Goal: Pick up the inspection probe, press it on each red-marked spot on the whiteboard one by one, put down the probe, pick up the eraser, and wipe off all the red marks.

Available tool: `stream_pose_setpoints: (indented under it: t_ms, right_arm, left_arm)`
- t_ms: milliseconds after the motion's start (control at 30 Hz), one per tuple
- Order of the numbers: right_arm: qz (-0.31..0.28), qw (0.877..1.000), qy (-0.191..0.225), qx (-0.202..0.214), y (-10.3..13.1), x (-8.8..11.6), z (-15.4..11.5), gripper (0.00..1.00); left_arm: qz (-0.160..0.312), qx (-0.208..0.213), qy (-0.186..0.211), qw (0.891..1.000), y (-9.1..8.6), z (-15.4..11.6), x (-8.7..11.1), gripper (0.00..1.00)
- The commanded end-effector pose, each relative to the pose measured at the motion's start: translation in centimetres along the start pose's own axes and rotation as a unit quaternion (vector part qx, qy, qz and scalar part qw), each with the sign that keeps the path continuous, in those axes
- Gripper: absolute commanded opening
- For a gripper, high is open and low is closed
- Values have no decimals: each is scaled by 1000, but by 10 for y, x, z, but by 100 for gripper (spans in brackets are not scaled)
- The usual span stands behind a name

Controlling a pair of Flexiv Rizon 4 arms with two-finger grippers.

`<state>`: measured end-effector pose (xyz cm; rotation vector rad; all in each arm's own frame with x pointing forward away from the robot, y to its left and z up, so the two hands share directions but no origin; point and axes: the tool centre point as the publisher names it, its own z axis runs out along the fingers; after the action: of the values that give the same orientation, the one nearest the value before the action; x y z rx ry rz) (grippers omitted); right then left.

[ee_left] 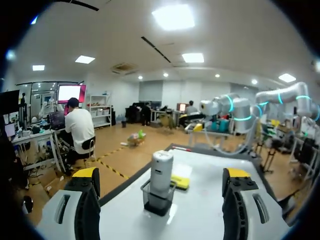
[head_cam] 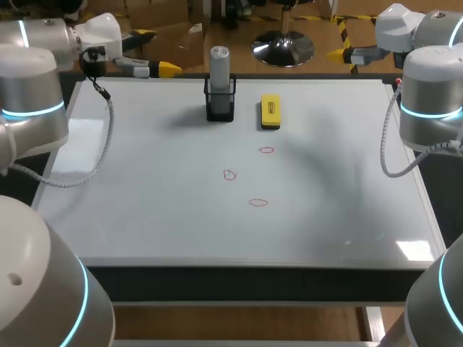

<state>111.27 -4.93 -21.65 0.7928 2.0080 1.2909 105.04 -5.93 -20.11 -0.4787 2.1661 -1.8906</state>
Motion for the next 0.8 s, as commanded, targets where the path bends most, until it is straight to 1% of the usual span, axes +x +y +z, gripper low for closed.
stream_pose_setpoints:
  t_ms: [33, 167, 333, 467, 533, 800]
  right_arm:
    - [0, 1000, 0, 0, 0, 0, 0, 100]
    - [0, 1000, 0, 0, 0, 0, 0, 100]
    - [0, 1000, 0, 0, 0, 0, 0, 100]
    - [0, 1000, 0, 0, 0, 0, 0, 100]
    - [0, 1000, 0, 0, 0, 0, 0, 100]
    - [0, 1000, 0, 0, 0, 0, 0, 100]
  left_arm:
    - [8, 24, 59, 998, 4, 10, 1, 100]
    - [14, 34, 97, 995, 5, 21, 8, 100]
    - [9, 41, 122, 992, 8, 35, 14, 100]
    - [-1, 52, 132, 990, 13, 47, 13, 100]
    - [-9, 64, 144, 987, 15, 53, 10, 100]
    - [-18, 71, 162, 984, 25, 79, 4, 100]
